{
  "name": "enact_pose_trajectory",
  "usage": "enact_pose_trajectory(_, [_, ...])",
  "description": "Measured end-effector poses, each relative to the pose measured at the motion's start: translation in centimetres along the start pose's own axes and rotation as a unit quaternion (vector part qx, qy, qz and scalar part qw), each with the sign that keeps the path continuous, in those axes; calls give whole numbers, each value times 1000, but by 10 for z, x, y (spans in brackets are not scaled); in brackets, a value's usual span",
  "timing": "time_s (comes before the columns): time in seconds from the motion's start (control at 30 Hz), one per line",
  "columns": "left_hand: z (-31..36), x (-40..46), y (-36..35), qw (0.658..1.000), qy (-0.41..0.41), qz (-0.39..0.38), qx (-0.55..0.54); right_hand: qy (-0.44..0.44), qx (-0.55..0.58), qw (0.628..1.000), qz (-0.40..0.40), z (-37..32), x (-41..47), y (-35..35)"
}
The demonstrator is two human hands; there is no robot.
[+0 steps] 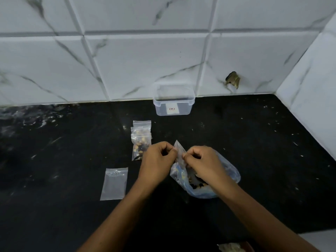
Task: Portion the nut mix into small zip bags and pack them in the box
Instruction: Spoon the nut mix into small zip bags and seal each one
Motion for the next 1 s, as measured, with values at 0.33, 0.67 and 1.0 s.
enact_pose_trajectory(0.33, [4, 0, -15, 989, -82, -82, 90, -37, -36, 997, 60, 4, -1, 27])
enact_pose_trajectory(0.67, [23, 13, -37, 978, -195, -70, 12, -23, 42, 999, -3, -4, 4, 53])
enact_pose_trajectory(1.0, [-28, -15, -24, 979, -120, -163, -10, -9, -508, 859, -67, 87, 20, 35])
Point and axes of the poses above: each hand's wrist, its own x-axis towards the middle knuckle, its own y-axis out of the back of the hand, z = x × y, the point moved 5 cm from there along x, towards the middle knuckle, and after that the axes turned 13 degrees about -y, right-handed, at the moved point
